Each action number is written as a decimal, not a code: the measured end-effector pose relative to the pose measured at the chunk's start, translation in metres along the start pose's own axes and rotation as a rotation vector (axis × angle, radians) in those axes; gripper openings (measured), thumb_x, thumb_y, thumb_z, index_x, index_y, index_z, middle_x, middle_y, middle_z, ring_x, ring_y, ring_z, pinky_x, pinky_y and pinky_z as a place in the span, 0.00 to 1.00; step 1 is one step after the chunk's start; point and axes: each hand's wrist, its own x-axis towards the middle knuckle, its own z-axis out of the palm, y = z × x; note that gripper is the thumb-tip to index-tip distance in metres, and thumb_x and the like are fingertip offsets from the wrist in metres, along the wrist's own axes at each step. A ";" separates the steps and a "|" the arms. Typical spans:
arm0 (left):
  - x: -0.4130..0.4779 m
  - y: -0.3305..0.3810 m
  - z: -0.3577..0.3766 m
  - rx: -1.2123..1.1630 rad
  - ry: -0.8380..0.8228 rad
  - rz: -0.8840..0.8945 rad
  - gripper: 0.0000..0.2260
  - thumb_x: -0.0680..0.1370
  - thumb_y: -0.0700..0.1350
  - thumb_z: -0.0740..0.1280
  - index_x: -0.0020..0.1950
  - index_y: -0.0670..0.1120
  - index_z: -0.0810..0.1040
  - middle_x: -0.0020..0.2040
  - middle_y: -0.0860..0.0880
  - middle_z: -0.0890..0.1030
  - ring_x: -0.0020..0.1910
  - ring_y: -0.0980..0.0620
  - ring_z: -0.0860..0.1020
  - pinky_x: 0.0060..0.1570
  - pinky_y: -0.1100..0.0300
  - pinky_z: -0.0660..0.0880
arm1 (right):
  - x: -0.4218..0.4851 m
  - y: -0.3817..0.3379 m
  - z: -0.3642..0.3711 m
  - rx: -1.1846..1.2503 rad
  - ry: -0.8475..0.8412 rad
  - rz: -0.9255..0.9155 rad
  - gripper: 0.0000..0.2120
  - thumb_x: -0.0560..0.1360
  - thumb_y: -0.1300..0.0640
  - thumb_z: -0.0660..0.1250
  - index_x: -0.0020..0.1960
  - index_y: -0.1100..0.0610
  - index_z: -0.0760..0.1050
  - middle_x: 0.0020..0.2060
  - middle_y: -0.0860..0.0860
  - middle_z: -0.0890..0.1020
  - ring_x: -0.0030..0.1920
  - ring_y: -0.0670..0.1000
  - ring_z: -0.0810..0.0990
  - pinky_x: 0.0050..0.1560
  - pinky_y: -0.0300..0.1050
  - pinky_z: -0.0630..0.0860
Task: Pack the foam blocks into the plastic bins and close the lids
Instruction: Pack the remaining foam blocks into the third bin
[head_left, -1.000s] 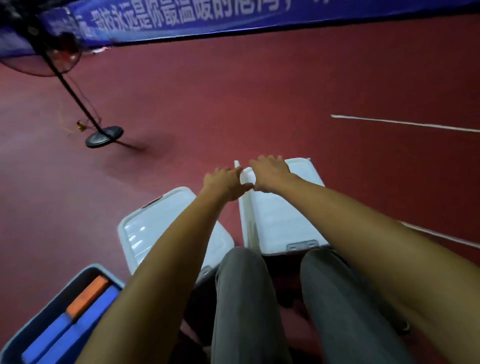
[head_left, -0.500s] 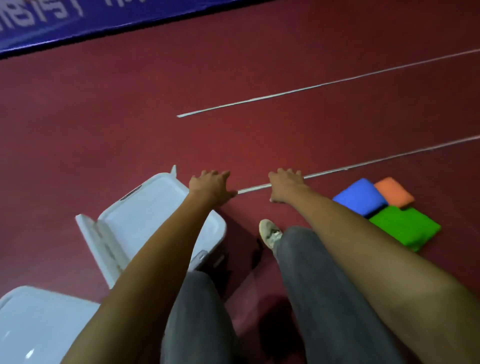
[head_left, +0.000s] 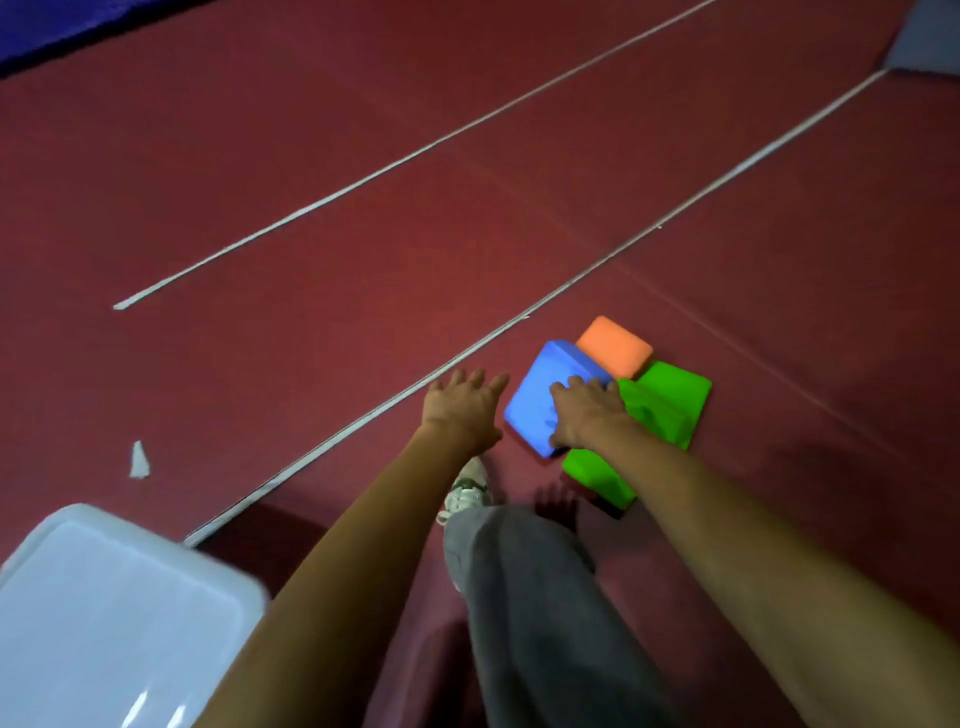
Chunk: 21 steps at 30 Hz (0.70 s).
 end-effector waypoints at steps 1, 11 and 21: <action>0.021 0.013 0.003 0.011 -0.002 0.040 0.40 0.77 0.58 0.69 0.81 0.56 0.49 0.80 0.47 0.58 0.77 0.42 0.59 0.71 0.42 0.62 | 0.011 0.017 0.007 0.019 -0.018 0.035 0.38 0.68 0.40 0.75 0.72 0.51 0.66 0.70 0.54 0.69 0.71 0.60 0.68 0.69 0.58 0.65; 0.206 0.114 0.043 0.109 -0.009 0.331 0.33 0.81 0.50 0.63 0.82 0.51 0.49 0.81 0.46 0.52 0.80 0.42 0.52 0.74 0.40 0.58 | 0.099 0.158 0.098 0.185 -0.102 0.363 0.54 0.63 0.32 0.76 0.77 0.57 0.56 0.73 0.56 0.68 0.73 0.59 0.66 0.72 0.58 0.63; 0.264 0.138 0.121 0.098 0.026 0.355 0.27 0.82 0.45 0.59 0.80 0.50 0.55 0.79 0.49 0.59 0.78 0.40 0.55 0.73 0.42 0.57 | 0.147 0.172 0.147 0.378 -0.152 0.301 0.63 0.63 0.32 0.76 0.82 0.56 0.44 0.79 0.55 0.56 0.78 0.60 0.55 0.76 0.61 0.55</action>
